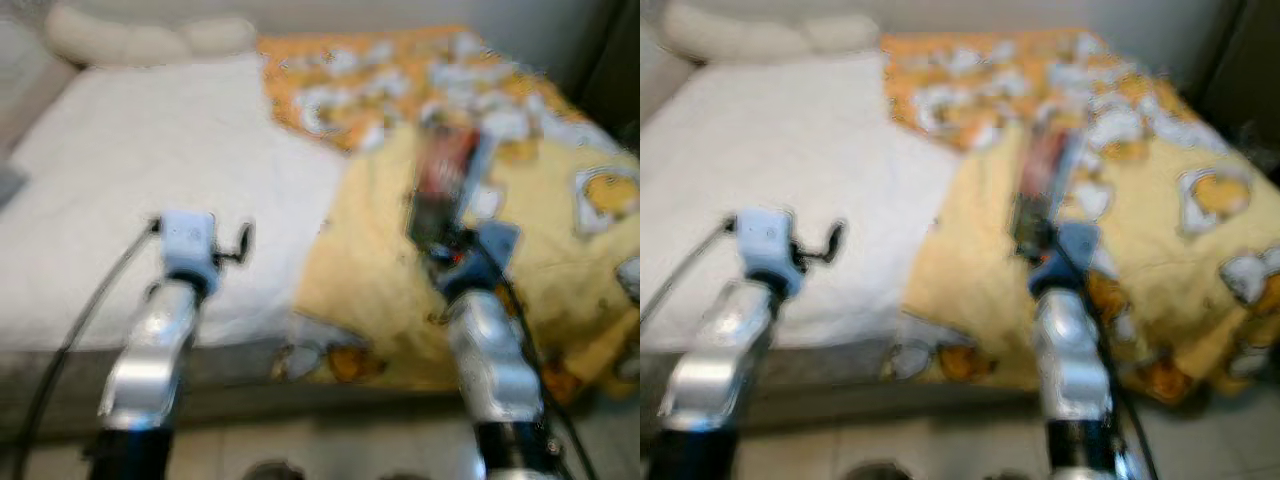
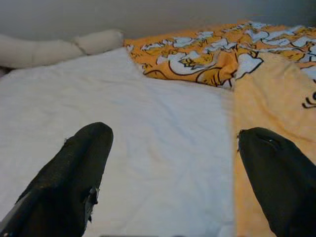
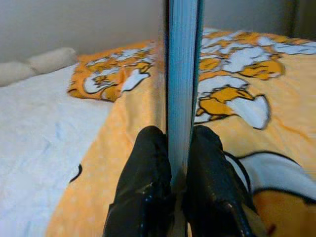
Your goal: Clean up the room
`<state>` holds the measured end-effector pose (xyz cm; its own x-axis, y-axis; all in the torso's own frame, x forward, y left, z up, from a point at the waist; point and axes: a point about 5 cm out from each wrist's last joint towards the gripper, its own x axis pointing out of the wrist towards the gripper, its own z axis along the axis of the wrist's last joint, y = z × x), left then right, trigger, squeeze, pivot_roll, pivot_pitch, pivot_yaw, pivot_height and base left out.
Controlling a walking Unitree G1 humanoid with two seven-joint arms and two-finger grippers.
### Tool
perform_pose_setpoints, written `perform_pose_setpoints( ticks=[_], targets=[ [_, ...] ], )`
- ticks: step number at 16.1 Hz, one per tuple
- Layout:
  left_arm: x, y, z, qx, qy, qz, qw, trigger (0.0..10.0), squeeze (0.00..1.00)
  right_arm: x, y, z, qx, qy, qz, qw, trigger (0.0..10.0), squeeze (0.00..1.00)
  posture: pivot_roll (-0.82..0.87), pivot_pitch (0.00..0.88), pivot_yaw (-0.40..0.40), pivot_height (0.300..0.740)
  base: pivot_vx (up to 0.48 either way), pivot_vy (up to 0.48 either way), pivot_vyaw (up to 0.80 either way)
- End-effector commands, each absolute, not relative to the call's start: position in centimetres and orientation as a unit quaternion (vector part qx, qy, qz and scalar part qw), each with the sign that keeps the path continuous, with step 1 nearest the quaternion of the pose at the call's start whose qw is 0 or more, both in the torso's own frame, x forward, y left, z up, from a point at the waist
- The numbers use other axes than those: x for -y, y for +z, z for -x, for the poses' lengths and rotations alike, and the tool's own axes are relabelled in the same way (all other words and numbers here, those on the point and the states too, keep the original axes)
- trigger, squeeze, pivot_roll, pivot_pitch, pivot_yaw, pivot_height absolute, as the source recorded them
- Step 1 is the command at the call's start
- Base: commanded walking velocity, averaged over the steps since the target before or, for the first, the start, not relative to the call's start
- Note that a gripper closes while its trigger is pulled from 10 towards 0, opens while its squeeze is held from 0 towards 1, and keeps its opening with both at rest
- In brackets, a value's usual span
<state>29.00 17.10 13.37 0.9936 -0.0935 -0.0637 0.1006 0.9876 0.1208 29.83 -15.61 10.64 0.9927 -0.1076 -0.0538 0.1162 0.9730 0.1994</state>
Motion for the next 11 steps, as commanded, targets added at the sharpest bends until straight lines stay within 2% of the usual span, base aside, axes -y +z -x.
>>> perform_pose_setpoints(
  ticks=[1,2,3,7,11],
  targets=[
    [-17.86,13.85,-29.22,-0.020,-0.028,-0.070,0.997,10.0,0.06,15.21,12.00,-30.15,0.008,-0.047,-0.108,0.993,10.0,0.00,-0.02,0.000,0.035,0.740,0.000,0.480,0.00],
    [-18.02,14.01,-29.32,-0.007,-0.014,-0.075,0.997,10.0,0.14,15.15,11.91,-30.12,0.006,-0.046,-0.108,0.993,10.0,0.00,-0.02,0.000,0.034,0.740,0.000,0.480,0.00],
    [-18.17,13.90,-29.36,-0.010,-0.006,-0.073,0.997,10.0,0.16,15.03,11.86,-30.09,0.005,-0.043,-0.108,0.993,10.0,0.00,-0.02,0.000,0.036,0.740,0.000,0.480,0.00],
    [-17.94,13.77,-29.36,-0.014,-0.016,-0.063,0.998,10.0,0.15,15.06,12.05,-30.23,0.005,-0.039,-0.108,0.993,10.0,0.00,-0.02,0.000,0.036,0.740,0.000,0.480,0.00],
    [-18.01,13.72,-29.36,-0.026,-0.028,-0.068,0.997,10.0,0.07,14.93,12.07,-30.24,0.005,-0.037,-0.108,0.994,10.0,0.00,-0.02,0.000,0.034,0.740,0.000,0.459,0.00]
  ],
)
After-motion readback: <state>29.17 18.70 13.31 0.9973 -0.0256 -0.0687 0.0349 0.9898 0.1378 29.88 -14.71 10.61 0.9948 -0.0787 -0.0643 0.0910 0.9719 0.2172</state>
